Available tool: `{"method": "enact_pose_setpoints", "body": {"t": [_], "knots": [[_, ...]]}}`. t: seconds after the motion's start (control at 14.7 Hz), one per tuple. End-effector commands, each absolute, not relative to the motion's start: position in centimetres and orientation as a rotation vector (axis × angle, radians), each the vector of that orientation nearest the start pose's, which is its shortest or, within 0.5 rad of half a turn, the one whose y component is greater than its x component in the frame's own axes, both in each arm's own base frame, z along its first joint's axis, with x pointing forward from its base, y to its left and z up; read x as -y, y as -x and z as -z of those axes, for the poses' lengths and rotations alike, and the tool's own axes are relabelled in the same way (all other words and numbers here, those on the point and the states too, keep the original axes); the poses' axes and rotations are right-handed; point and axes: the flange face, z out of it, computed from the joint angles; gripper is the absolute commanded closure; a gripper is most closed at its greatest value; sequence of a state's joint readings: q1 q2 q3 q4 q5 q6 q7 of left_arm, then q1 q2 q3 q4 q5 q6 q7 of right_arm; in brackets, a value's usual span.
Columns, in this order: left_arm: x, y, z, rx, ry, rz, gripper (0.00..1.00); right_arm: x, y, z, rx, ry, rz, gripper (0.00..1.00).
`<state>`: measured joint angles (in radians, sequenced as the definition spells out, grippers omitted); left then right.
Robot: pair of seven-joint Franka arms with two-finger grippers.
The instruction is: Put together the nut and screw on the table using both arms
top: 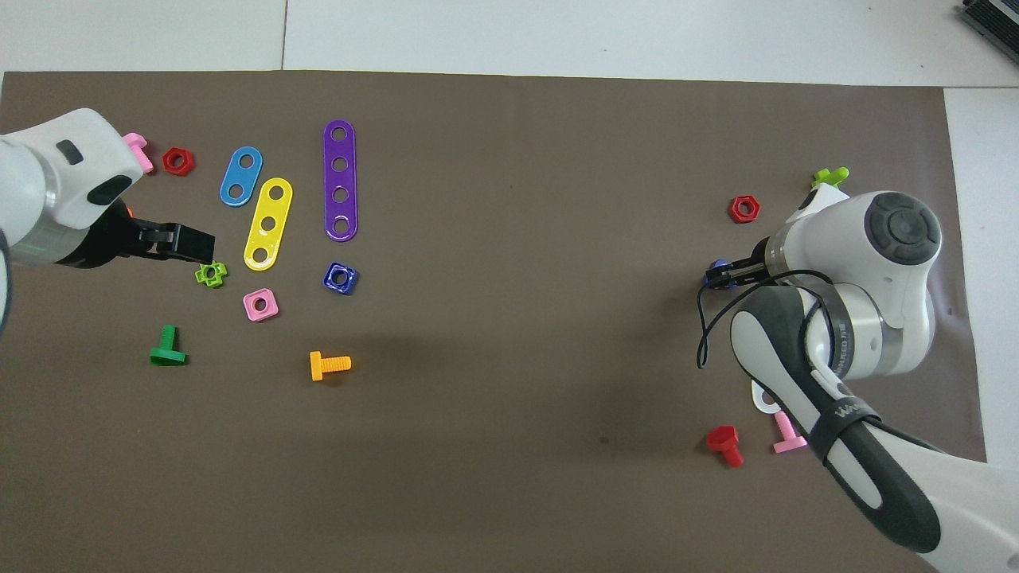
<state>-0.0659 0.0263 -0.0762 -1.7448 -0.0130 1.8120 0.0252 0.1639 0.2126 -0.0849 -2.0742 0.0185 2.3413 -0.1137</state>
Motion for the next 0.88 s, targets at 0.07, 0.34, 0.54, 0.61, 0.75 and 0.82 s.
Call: {"method": "enact_pose_setpoints", "body": {"t": [0.07, 0.34, 0.54, 0.61, 0.75, 0.82], "knots": [[11.9, -59.6, -49.5, -0.28, 3.177, 0.076, 0.02, -4.6, -58.2, -32.3, 0.319, 3.108, 0.137, 0.48], [12.6, -60.6, -46.1, -0.269, 3.182, 0.121, 0.03, -4.6, -58.0, -31.2, 0.318, 3.109, 0.146, 0.52], [15.2, -61.8, -41.6, -0.331, 3.182, 0.139, 0.06, -4.7, -57.7, -30.7, 0.32, 3.109, 0.137, 0.54], [16.1, -62.1, -40.3, -0.362, 3.18, 0.151, 0.07, -4.7, -57.6, -30.7, 0.32, 3.109, 0.139, 0.56], [16.5, -62.1, -38.2, -0.491, 3.159, 0.14, 0.07, -4.7, -57.6, -30.6, 0.322, 3.109, 0.137, 0.63], [16.8, -61.8, -37.1, -0.586, 3.142, 0.115, 0.08, -4.8, -57.6, -30.7, 0.325, 3.109, 0.139, 0.73]]}}
